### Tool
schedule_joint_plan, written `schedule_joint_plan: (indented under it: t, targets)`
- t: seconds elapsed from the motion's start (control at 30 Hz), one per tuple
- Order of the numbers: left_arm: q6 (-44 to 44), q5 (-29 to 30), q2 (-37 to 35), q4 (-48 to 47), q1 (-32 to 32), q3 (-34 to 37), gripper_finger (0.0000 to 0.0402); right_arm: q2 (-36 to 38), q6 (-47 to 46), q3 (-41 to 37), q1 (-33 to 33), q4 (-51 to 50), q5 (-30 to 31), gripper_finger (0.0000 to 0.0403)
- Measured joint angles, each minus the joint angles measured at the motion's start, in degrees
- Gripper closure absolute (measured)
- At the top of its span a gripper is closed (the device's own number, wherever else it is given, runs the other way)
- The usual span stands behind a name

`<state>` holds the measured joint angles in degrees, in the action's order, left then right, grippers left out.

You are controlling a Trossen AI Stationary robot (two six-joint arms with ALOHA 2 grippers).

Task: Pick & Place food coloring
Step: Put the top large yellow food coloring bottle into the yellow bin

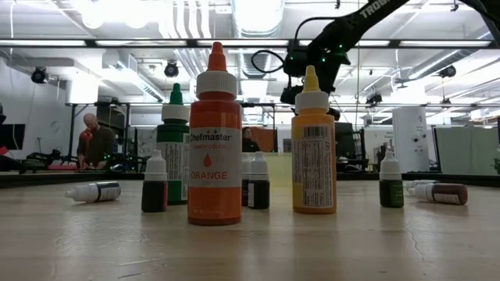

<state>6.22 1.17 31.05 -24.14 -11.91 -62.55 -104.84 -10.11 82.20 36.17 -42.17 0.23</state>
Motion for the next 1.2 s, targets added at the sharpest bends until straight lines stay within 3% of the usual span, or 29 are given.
schedule_joint_plan:
  t: [1.2]
  targets:
    - [0.0, 0.0, 0.0, 0.0, 0.0, 0.0, 0.0401, 0.2, 0.9, -3.4, 3.3, 4.2, 0.4, 0.0296]
